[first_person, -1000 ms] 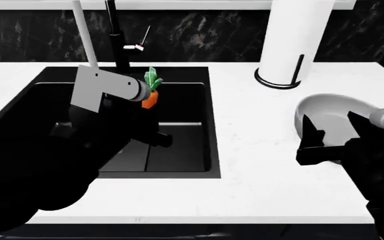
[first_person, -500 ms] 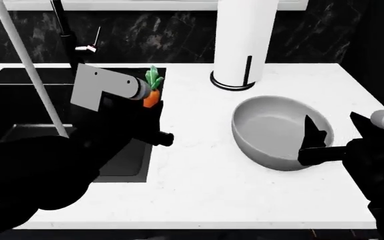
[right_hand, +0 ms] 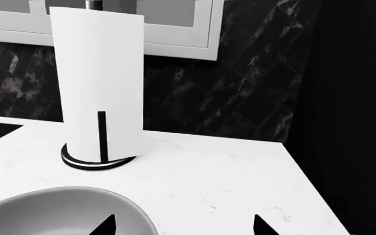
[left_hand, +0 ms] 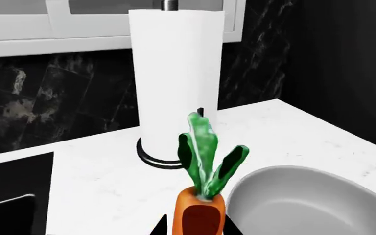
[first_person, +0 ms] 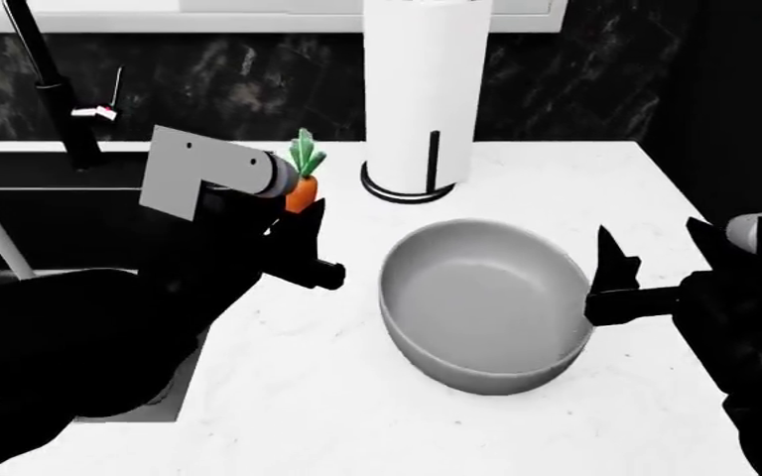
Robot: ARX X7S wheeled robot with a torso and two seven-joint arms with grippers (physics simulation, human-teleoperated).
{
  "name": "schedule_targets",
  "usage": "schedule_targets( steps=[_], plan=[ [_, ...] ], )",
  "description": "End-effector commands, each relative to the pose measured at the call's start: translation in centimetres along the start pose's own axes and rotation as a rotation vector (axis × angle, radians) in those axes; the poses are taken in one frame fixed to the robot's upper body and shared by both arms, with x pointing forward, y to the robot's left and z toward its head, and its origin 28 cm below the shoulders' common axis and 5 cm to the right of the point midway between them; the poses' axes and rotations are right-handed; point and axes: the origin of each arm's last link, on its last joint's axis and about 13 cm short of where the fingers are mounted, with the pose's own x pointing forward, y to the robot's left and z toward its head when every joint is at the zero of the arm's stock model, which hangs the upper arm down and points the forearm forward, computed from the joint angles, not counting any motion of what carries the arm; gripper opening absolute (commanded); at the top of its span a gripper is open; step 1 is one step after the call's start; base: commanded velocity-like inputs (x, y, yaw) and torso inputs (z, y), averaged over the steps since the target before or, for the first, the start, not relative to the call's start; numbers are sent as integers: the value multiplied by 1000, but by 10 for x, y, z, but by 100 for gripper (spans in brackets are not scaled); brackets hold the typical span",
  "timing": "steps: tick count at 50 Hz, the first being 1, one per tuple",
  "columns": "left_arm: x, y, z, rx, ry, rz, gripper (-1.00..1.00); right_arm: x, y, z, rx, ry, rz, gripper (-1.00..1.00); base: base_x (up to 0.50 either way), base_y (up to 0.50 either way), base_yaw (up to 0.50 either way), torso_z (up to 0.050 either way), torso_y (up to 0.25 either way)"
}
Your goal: Pick the eggplants and oranges from the sink and place them in one bowl. Place the carrot in the other bowl. Then turn off the sink faucet.
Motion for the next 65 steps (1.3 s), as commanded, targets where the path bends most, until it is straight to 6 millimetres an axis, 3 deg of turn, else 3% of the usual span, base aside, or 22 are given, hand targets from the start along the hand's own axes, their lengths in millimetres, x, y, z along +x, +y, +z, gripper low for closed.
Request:
schedule_targets(
  steps=[1,7,14,20,26,30,33,36,42,52,65],
  plan=[
    [-1,0,2,-9,-8,-1,-100,2,1,0,0,0,5,100,219,-305,0,0,0],
    [-2,0,3,-16,-10,-12,-100,2,1,2,1,-1,2,100,174,-225,0,0,2],
    [-6,-7,20,23,-31,-90,-100,5,3,-1,10,12,4,100,4,-14,0,0,0],
    [-6,-14,24,42,-23,-139,-100,3,2,-3,13,9,7,100,0,0,0,0,0],
    [1,-35,55,114,57,-318,-100,4,3,2,8,-5,8,100,0,0,0,0,0],
    [10,-44,61,126,113,-381,-100,1,0,6,11,-17,-7,100,0,0,0,0,0],
    [20,-52,59,117,175,-438,-100,1,0,7,6,-15,-5,100,0,0,0,0,0],
    [30,-62,38,97,234,-487,-100,1,-2,13,4,-33,-11,100,0,0,0,0,0],
    [39,-68,32,75,274,-519,-100,-1,-3,12,4,-35,-16,100,0,0,0,0,0],
    [51,-70,20,-10,294,-530,-100,-2,-3,14,0,-42,-18,100,0,0,0,0,0],
    [60,-63,19,-1,301,-503,-100,-4,-4,15,1,-45,-23,100,0,0,0,0,0]
  ],
)
